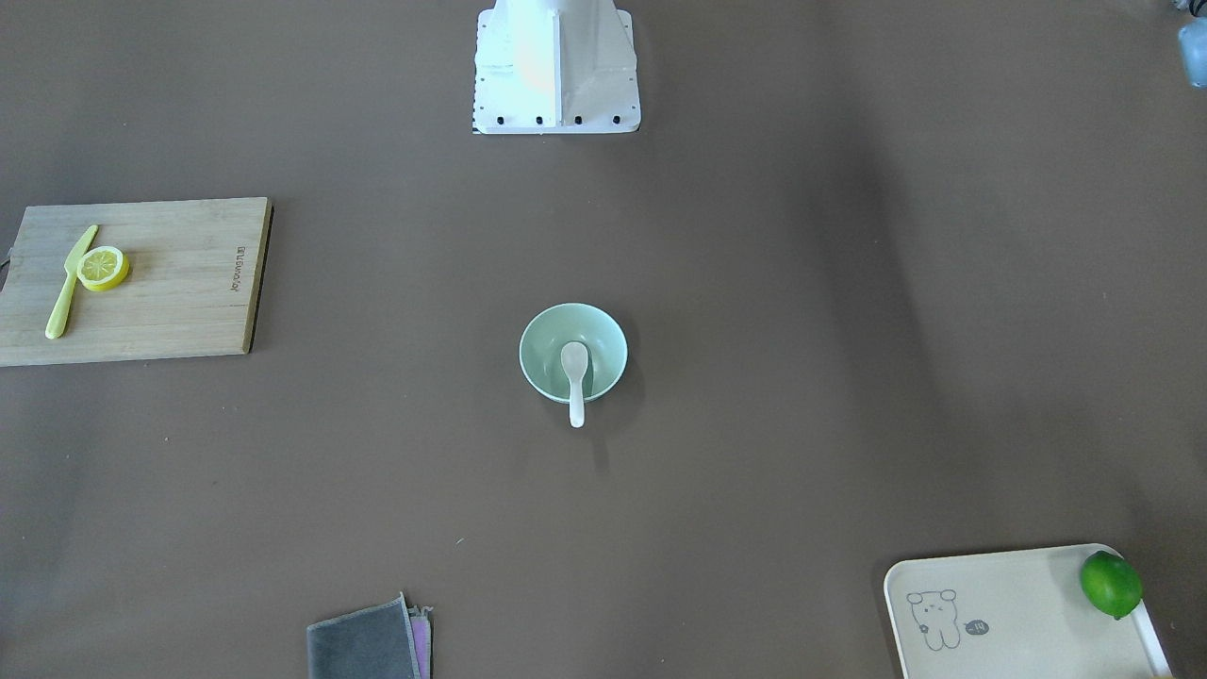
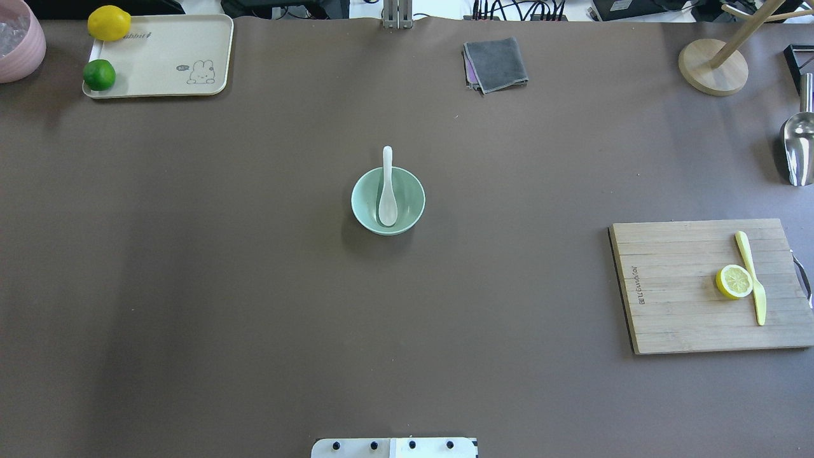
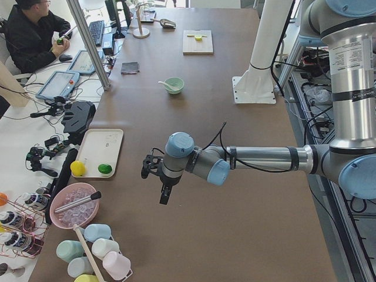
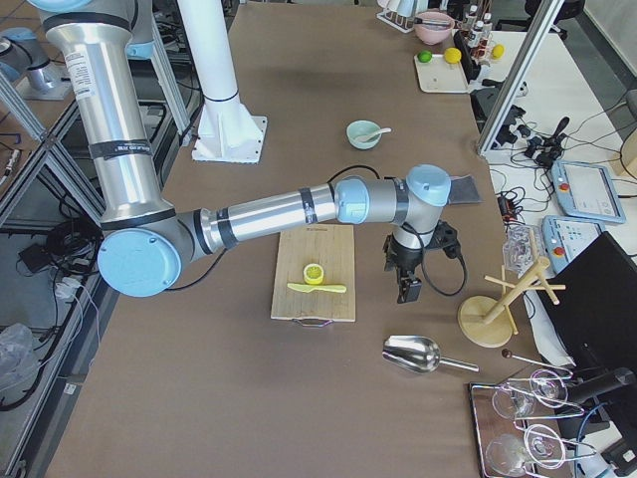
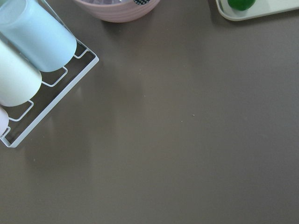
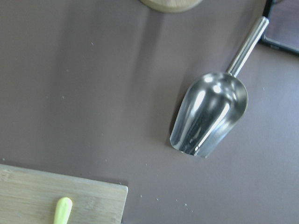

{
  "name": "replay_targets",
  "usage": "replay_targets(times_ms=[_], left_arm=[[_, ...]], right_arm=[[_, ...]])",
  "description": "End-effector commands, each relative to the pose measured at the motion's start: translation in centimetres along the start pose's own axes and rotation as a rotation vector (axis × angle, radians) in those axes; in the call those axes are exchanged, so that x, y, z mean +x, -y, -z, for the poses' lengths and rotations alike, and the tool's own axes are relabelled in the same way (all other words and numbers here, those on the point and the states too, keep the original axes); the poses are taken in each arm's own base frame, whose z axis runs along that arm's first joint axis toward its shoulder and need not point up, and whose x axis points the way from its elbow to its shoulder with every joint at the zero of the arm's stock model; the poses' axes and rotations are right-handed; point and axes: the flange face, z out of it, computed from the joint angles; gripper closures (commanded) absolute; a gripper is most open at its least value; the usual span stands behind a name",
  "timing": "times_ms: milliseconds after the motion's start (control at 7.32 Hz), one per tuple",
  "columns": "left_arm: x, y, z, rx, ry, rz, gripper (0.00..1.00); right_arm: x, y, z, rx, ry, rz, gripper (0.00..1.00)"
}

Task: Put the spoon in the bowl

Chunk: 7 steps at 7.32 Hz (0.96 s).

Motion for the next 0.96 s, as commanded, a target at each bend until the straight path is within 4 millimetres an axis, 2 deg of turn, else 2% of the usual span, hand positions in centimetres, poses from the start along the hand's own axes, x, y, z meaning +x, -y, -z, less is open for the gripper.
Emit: replay_targets(times_ms=[0, 273, 410, 547, 683, 820], left_arm=[[-0.3, -0.4, -0.3, -0.011, -0.003, 0.006, 0.02], [-0.2, -0.3, -0.3, -0.010, -0.005, 0.007, 0.02], [-0.1, -0.2, -0.2, -0.009, -0.006, 0.006, 0.02], [-0.1, -0.2, -0.2, -0.008, -0.006, 0.007, 0.02], [0.5, 0.1, 0.5, -0.003, -0.008, 0.003, 0.02], [-0.5, 0.4, 1.8, 0.000, -0.028, 0.034, 0.02]], right_arm=[[4.5, -5.2, -1.8, -0.015, 0.066, -0.094, 0.00], [5.4, -6.4, -2.8, -0.034, 0.063, -0.115, 0.00], [6.4, -7.3, -4.5, -0.036, 0.069, -0.120, 0.00], [6.8, -8.2, -5.2, -0.001, 0.058, -0.092, 0.00], [6.7, -7.9, -4.9, 0.010, 0.054, -0.111, 0.00], [6.7, -7.9, -4.9, 0.010, 0.055, -0.124, 0.00]])
